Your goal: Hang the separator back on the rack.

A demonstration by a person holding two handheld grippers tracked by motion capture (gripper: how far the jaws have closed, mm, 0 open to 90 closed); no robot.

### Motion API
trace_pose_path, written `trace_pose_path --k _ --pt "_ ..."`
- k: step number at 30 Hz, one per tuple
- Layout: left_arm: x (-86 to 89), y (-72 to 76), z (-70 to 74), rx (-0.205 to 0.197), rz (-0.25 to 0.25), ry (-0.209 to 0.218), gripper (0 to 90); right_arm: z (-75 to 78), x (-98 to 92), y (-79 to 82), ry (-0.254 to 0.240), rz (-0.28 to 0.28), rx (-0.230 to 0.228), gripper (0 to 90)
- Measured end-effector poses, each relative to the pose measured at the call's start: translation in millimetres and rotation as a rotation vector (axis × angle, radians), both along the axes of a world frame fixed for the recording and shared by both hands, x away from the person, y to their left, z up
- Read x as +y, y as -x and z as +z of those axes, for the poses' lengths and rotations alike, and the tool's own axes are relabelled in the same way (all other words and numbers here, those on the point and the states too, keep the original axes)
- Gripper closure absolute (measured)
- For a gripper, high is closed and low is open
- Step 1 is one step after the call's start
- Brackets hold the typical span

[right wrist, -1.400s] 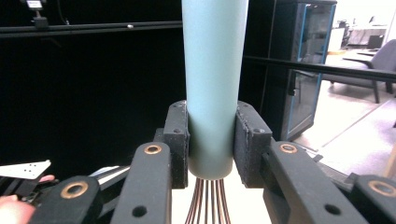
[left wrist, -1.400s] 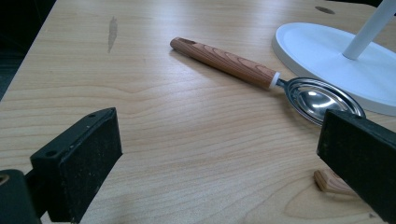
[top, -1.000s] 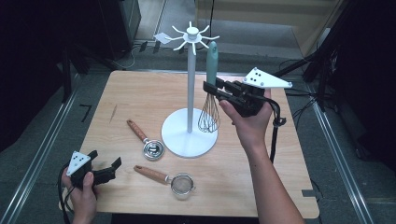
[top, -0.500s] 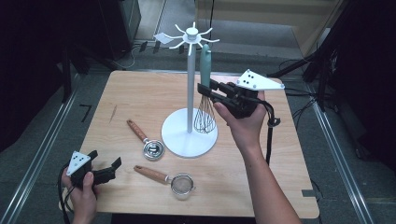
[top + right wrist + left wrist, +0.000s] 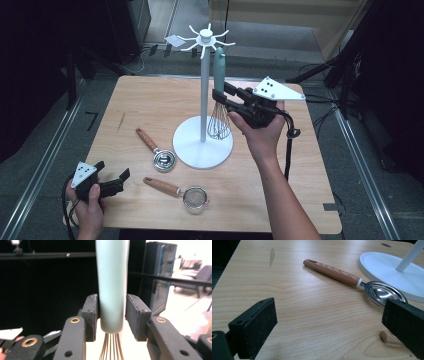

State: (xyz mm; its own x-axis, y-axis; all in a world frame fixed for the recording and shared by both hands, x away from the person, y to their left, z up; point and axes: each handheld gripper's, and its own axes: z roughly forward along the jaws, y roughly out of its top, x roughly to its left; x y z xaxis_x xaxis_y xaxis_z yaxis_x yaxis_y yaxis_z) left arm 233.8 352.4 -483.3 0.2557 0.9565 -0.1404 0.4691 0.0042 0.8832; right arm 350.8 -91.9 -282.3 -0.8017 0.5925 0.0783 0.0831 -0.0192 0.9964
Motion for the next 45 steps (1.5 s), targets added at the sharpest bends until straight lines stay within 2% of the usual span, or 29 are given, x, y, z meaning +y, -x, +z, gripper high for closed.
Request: trace_pose_path --k 3,5,7,9,11,17,21,25,40,43,45 --pt "0.1 0.0 0.0 0.0 -0.001 0.001 0.1 2.0 -6.0 3.2 -0.072 -0.024 -0.011 61.9" --pt "-0.2 0.0 -0.1 -0.001 0.002 0.001 0.1 4.1 -8.1 4.9 -0.084 -0.044 -0.029 64.4" --pt "-0.4 -0.1 -0.1 -0.001 0.003 0.001 0.1 6.6 -9.7 6.4 -0.084 -0.07 -0.05 75.9" --pt "-0.2 0.0 -0.1 0.0 0.001 0.0 0.1 8.3 -9.5 8.1 -0.077 -0.133 -0.076 90.0" --pt "-0.3 -0.1 -0.1 0.0 0.001 0.002 0.1 9.7 -7.8 8.6 -0.075 -0.192 -0.102 90.0" --pt "0.2 -0.1 -0.1 0.0 -0.001 0.002 0.1 17.9 1.0 2.3 -0.055 -0.236 -0.142 90.0" --pt "0.3 -0.1 -0.1 0.0 -0.002 0.003 0.1 29.5 4.2 -4.6 -0.069 -0.23 -0.161 90.0" --pt "0.7 0.0 -0.1 0.001 -0.003 0.007 0.1 36.0 10.0 -1.8 -0.059 -0.216 -0.187 90.0" --pt "0.6 -0.3 0.0 0.005 -0.004 0.007 0.1 37.9 26.3 18.5 -0.034 -0.183 -0.218 90.0" --pt "0.9 -0.6 -0.2 0.007 -0.001 0.017 0.1 39.3 27.8 23.0 -0.027 -0.198 -0.217 90.0" --pt "1.1 -0.8 -0.4 0.011 -0.003 0.023 0.1 39.6 26.6 24.8 -0.02 -0.205 -0.221 86.4"
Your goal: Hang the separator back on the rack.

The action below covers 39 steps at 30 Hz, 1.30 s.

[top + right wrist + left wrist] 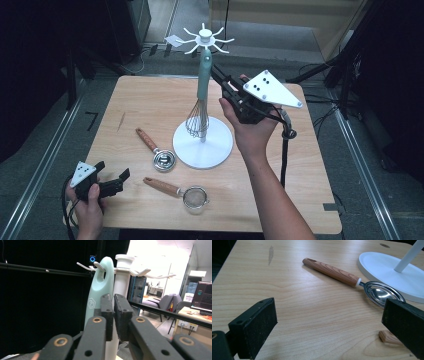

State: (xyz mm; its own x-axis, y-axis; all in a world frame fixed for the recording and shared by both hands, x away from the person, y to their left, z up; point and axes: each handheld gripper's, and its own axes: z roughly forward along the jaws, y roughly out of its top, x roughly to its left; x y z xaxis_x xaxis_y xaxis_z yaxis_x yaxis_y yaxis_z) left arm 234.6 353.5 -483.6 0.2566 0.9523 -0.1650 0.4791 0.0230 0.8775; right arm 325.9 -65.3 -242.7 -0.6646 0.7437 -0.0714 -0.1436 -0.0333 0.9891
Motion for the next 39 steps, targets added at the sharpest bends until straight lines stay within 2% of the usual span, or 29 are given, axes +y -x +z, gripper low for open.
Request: trace_pose_path --k 4,9,18,29,33,34,37,39 --pt "-0.3 0.0 0.1 0.001 0.001 -0.006 0.1 -4.1 -6.1 1.5 0.016 -0.026 0.006 81.6" --pt "-0.6 0.2 0.1 0.0 0.002 -0.008 0.1 -16.0 -15.7 1.0 0.019 -0.052 0.05 73.3" --pt "-0.9 0.7 0.3 0.0 0.012 -0.01 0.1 -49.7 -30.1 1.4 0.04 -0.073 0.143 59.8" --pt "-2.2 0.9 0.3 -0.004 0.029 -0.028 0.1 -93.9 -48.9 11.5 0.088 -0.095 0.232 55.1" --pt "-3.6 0.1 0.2 0.011 0.032 -0.033 0.1 -110.4 -54.2 16.2 0.093 -0.083 0.276 52.6" --pt "-4.0 -0.4 0.5 0.024 0.028 -0.046 0.1 -115.0 -54.6 18.1 0.097 -0.082 0.286 52.6" --pt "-3.7 -0.3 2.7 0.033 0.012 -0.037 0.1 -128.9 -56.0 24.9 0.107 -0.077 0.31 52.7" --pt "-5.1 -1.2 4.4 0.063 0.019 -0.057 0.2 -137.7 -56.1 30.6 0.119 -0.072 0.322 52.9"
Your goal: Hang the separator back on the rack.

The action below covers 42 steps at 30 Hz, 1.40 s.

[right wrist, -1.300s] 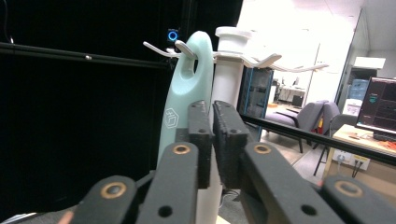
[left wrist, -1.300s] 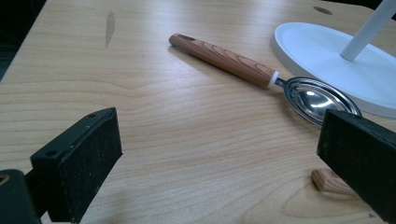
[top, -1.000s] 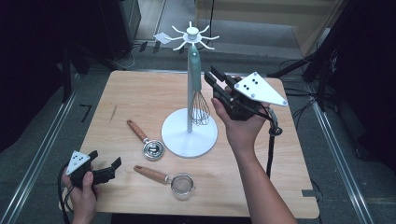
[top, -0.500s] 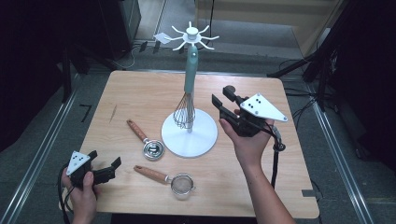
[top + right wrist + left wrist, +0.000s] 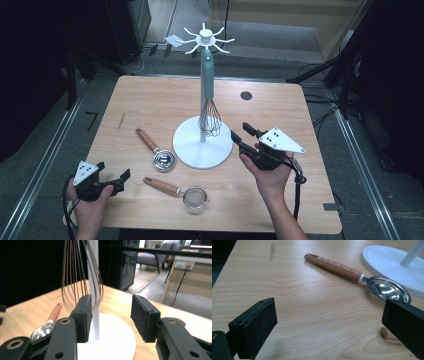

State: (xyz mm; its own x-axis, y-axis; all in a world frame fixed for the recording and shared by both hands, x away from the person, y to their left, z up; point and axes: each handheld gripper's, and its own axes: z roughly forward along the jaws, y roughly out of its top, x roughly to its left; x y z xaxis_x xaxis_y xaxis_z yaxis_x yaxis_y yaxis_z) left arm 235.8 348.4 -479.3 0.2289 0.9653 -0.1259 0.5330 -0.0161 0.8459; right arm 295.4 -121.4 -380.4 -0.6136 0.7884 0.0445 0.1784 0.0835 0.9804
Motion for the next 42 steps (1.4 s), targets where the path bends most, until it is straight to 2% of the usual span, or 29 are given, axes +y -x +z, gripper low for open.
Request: trace_pose_path --k 2,6,9,11,15,19,21,25,31,37,42 --pt "-2.0 -0.2 0.8 0.029 0.013 0.012 8.9 -8.2 0.4 5.3 0.006 0.006 0.015 53.3" --pt "-11.4 2.5 3.2 0.018 -0.023 0.005 26.5 -28.6 5.8 19.1 0.026 0.036 0.057 53.8" --pt "-19.0 3.4 2.4 0.03 -0.056 -0.003 41.2 -44.3 11.8 29.8 0.036 0.066 0.089 54.9" --pt "-22.5 3.0 1.1 0.052 -0.088 0.01 49.9 -51.2 14.9 33.2 0.048 0.088 0.113 56.1" --pt "-27.8 0.9 -3.0 0.112 -0.148 0.018 68.6 -66.1 21.1 41.9 0.035 0.118 0.165 59.0" --pt "-30.2 0.1 -3.9 0.141 -0.171 0.025 79.7 -85.4 35.4 52.0 0.065 0.17 0.23 60.5" --pt "-31.7 -0.2 -3.7 0.153 -0.184 0.031 83.1 -91.0 42.5 56.0 0.066 0.188 0.261 60.4" --pt "-34.8 -0.6 -1.8 0.157 -0.198 0.071 86.8 -98.0 54.5 60.8 0.089 0.232 0.287 61.1" --pt "-39.0 -2.2 -5.4 0.175 -0.216 0.065 90.0 -100.6 61.6 62.3 0.109 0.253 0.313 62.6" --pt "-46.6 -3.6 -7.2 0.189 -0.253 0.044 90.0 -107.1 62.6 62.0 0.126 0.233 0.367 62.8" --pt "-52.5 -0.1 -8.4 0.191 -0.285 0.03 88.8 -107.8 64.9 60.5 0.153 0.234 0.38 62.5"
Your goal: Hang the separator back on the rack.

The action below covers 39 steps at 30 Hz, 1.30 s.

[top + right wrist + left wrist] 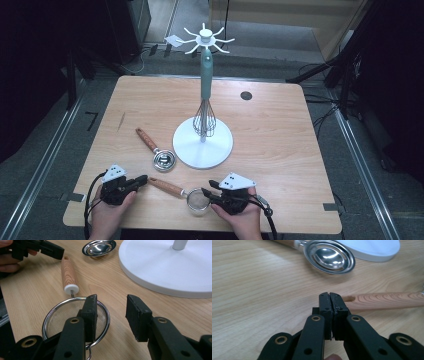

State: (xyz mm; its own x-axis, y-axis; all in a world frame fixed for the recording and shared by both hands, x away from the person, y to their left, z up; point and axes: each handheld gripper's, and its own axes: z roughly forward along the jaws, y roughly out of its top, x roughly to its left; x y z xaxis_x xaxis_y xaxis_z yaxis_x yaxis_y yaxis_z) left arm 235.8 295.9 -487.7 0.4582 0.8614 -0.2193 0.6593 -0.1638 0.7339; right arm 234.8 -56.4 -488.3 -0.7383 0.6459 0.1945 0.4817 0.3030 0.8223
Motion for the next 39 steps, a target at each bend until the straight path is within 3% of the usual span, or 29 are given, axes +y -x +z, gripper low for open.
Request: trace_pose_path --k 5,12,21,33,39 --pt "-3.2 4.1 0.6 -0.004 -0.004 -0.009 87.8 -2.0 -2.0 -0.4 0.004 -0.008 0.02 62.5" --pt "0.4 0.6 0.8 -0.015 0.058 -0.017 87.4 -4.9 1.6 4.1 0.038 0.012 0.039 62.2" --pt "-5.8 0.9 -0.3 -0.009 0.03 -0.019 86.8 -7.9 3.0 -0.1 0.051 0.015 0.084 69.5" --pt "-8.0 1.1 0.9 -0.011 0.019 -0.007 86.0 -7.8 -3.9 -0.8 0.09 0.023 0.086 80.1" --pt "-13.9 0.4 1.6 -0.016 0.0 -0.006 85.2 -7.2 -10.4 -0.7 0.106 0.01 0.068 80.9"
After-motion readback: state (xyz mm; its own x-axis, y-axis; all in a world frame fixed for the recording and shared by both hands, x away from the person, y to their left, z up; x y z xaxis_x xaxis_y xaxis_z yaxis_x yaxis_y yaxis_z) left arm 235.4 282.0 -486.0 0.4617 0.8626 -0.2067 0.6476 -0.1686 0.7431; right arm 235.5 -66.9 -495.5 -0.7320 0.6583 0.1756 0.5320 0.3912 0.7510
